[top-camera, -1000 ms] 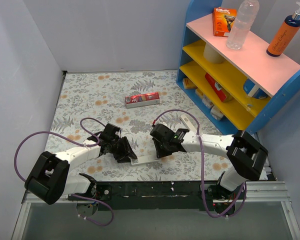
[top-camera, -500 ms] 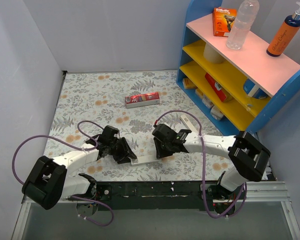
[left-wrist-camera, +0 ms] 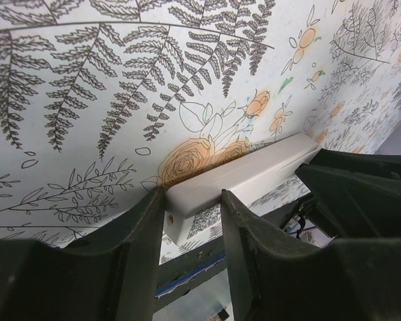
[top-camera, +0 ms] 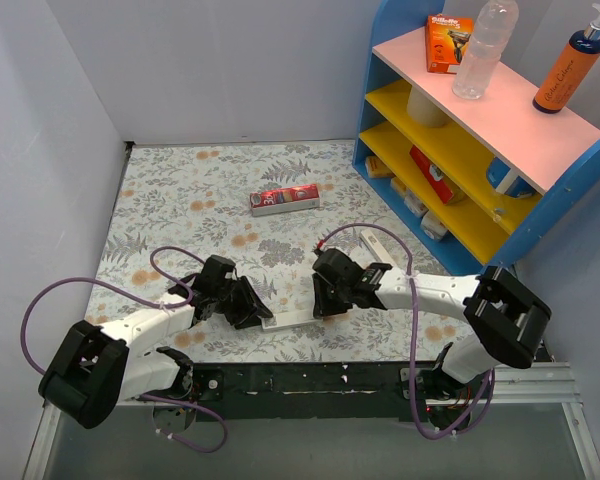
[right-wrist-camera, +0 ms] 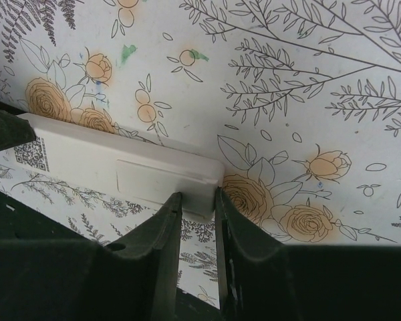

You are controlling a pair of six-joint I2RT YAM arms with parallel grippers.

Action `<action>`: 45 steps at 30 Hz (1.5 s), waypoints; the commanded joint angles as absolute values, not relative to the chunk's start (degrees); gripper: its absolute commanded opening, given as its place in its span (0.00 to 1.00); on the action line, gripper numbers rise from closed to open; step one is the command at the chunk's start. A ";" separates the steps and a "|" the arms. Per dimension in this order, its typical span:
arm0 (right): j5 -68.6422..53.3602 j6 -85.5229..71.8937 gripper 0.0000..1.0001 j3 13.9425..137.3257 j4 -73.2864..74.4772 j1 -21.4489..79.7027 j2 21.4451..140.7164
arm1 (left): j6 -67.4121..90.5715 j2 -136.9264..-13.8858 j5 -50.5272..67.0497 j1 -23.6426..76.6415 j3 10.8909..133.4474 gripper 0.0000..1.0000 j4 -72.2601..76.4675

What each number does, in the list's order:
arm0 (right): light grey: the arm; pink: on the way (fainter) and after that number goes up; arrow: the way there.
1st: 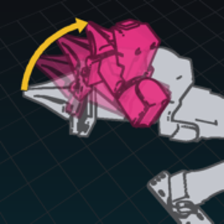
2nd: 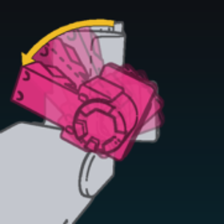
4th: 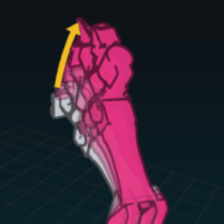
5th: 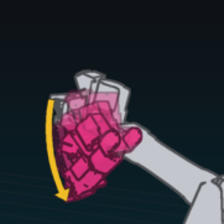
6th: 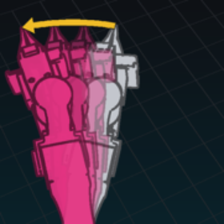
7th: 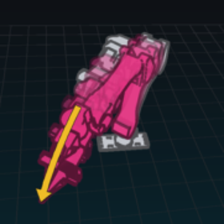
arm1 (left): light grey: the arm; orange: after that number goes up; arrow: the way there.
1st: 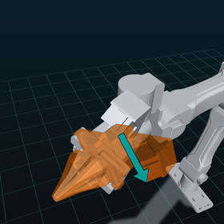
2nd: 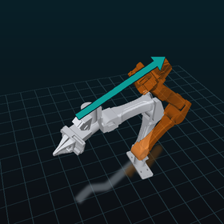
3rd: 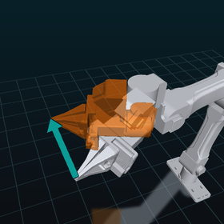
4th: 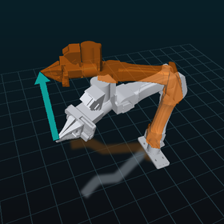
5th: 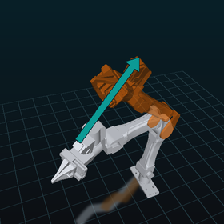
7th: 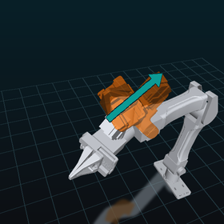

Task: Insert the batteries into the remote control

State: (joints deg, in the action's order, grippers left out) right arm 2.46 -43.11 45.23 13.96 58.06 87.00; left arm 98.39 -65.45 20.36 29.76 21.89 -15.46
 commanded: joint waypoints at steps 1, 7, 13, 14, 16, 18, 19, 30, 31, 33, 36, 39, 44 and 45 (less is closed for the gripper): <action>-10.63 -44.91 0.16 44.37 14.68 62.22 95.09 | 102.74 -65.83 25.75 32.52 21.44 0.21 -9.76; -11.60 -43.42 0.13 51.32 15.65 64.33 99.14 | 105.81 -65.65 25.49 34.19 21.97 0.21 -7.39; -15.21 -44.21 0.15 50.45 11.25 64.16 100.11 | 111.53 -63.38 24.79 35.24 18.99 0.18 -2.64; -15.29 -44.73 0.16 48.88 10.55 63.90 98.98 | 113.01 -62.67 24.35 35.33 18.55 0.18 -2.29; -15.29 -46.57 0.18 46.24 7.84 62.93 97.13 | 114.77 -59.87 22.51 35.51 16.97 0.18 -2.02; -15.29 -47.72 0.19 44.12 6.69 62.14 94.93 | 118.45 -57.93 21.10 35.77 15.74 0.16 -0.80; -15.47 -48.42 0.20 44.12 5.90 62.14 94.49 | 119.69 -56.96 19.61 36.12 15.21 0.14 -0.36; -15.82 -51.06 0.20 45.35 2.65 61.79 92.73 | 128.67 -51.68 13.19 43.32 13.89 0.09 6.67; -16.26 -51.59 0.20 44.57 1.77 61.70 92.46 | 129.28 -51.77 13.01 43.94 13.80 0.09 7.38; -17.14 -53.08 0.20 44.12 0.62 61.79 91.85 | 131.13 -52.29 12.14 46.13 13.71 0.08 9.40; -17.84 -54.05 0.21 44.12 -3.34 61.79 91.93 | 131.57 -53.52 11.34 48.16 14.06 0.08 11.16; -17.14 -55.02 0.22 42.98 -5.27 61.61 91.58 | 131.48 -53.79 11.08 48.34 14.24 0.08 11.51; -12.24 -54.23 0.24 42.97 -3.98 60.82 89.91 | 132.62 -51.51 8.79 48.60 12.92 0.09 12.31; -11.43 -54.05 0.24 42.98 -3.61 60.47 89.65 | 132.63 -50.98 8.27 48.60 12.83 0.10 12.48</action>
